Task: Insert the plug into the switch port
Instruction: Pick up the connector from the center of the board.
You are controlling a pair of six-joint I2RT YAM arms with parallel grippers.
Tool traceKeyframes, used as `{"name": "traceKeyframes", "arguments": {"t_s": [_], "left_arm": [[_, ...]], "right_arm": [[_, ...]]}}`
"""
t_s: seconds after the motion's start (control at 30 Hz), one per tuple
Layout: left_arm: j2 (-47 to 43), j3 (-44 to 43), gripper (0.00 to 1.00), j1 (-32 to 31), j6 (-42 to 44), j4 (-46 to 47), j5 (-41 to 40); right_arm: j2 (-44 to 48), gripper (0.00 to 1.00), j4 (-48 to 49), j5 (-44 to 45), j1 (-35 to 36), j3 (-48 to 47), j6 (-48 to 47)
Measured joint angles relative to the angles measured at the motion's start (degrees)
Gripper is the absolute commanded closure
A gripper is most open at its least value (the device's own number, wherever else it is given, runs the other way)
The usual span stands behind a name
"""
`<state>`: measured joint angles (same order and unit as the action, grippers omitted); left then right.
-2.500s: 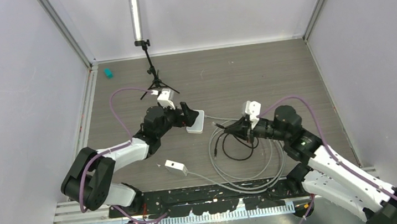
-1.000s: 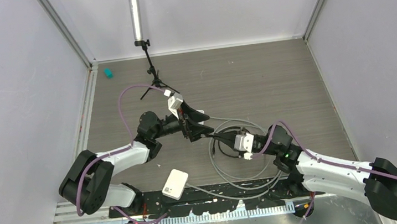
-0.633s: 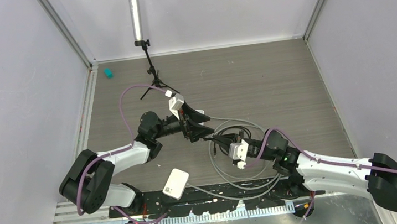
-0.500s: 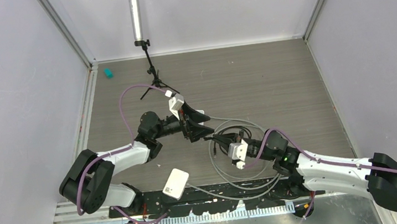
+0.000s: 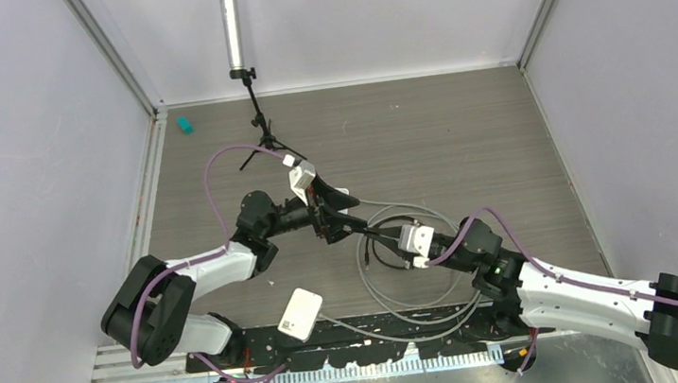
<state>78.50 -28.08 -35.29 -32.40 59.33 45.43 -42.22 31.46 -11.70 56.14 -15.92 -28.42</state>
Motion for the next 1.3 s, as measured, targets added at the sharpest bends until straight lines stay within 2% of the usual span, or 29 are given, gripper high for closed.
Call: {"name": "traceKeyframes", "arguments": {"t_s": [0.3,0.7,0.97,1.1,1.2,1.3], "left_arm": [[0.0,-0.4,0.27,-1.4,-0.1,0.0,0.5],[-0.8,-0.6,0.29,-1.5,-0.1,-0.1,0.9],[-8.3,1.0,0.14,-1.8,2.6,2.3,1.6],[-13.6,4.1,0.12,-2.1,4.3,6.0,4.2],[-19.7,8.4,0.13,-3.4,7.6,9.3,6.2],[-26.4,12.4,0.15,-5.5,13.8,9.2,8.4]], "right_arm": [[3.5,0.99,-0.3,0.7,0.0,0.0,13.4],[7.5,1.0,-3.8,3.8,0.0,-0.1,21.3],[14.3,1.0,-15.3,5.6,0.0,-4.8,24.8],[17.8,0.99,-25.2,5.0,0.0,-10.9,26.0],[17.9,0.99,-33.0,1.5,0.0,-17.1,25.5],[15.5,0.99,-41.0,-6.6,0.0,-24.2,23.1]]}}
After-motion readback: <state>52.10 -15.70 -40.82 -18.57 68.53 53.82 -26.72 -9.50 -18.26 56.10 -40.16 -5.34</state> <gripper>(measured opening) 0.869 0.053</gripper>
